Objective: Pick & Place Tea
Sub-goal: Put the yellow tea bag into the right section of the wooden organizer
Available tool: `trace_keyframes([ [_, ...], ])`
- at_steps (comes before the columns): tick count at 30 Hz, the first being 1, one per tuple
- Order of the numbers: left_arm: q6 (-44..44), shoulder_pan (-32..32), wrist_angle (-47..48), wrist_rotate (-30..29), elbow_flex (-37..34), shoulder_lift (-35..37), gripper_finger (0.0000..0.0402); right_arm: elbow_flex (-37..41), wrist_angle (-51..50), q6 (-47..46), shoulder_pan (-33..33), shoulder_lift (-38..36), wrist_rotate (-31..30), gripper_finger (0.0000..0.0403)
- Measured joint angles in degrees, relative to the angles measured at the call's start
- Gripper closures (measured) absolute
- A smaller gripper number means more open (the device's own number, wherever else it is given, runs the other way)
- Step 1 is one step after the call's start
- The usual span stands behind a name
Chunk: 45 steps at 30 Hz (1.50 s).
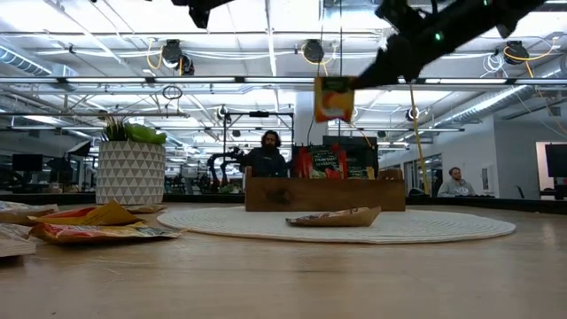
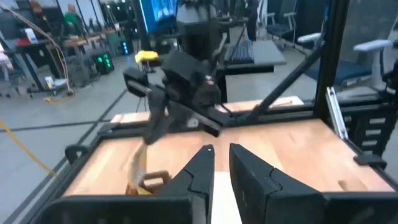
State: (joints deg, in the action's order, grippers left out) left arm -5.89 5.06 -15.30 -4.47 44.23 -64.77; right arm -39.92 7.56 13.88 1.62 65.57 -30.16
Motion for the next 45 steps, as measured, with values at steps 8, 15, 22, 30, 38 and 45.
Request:
trace_keyframes([
  [8, 0.1, 0.0, 0.7, 0.0, 0.0, 0.0, 0.0344, 9.3, 1.1, -7.3, -7.7, -2.5, 0.6, 0.0403],
  [15, 0.9, 0.0, 0.8, -0.1, 0.0, 0.0, 0.0344, 13.5, 2.4, -10.4, -11.6, -2.5, 10.8, 0.0403],
  [22, 0.9, 0.0, 1.0, -0.1, 0.0, 0.0, 0.0344, 14.4, 7.8, -9.8, -11.0, -2.5, 10.8, 0.0403],
  [30, 0.9, 0.0, 1.0, -0.1, 0.0, 0.0, 0.0344, 14.4, 6.6, -10.3, -11.5, -2.6, 15.5, 0.0403],
  [38, 0.9, 0.0, 1.0, -0.1, 0.0, 0.0, 0.0344, 14.4, -0.1, -12.8, -12.7, -2.6, 18.5, 0.0403],
  [45, 1.2, 0.0, 1.0, -0.1, 0.0, 0.0, 0.0344, 14.3, -0.5, -14.0, -12.5, -4.1, 18.4, 0.0403],
])
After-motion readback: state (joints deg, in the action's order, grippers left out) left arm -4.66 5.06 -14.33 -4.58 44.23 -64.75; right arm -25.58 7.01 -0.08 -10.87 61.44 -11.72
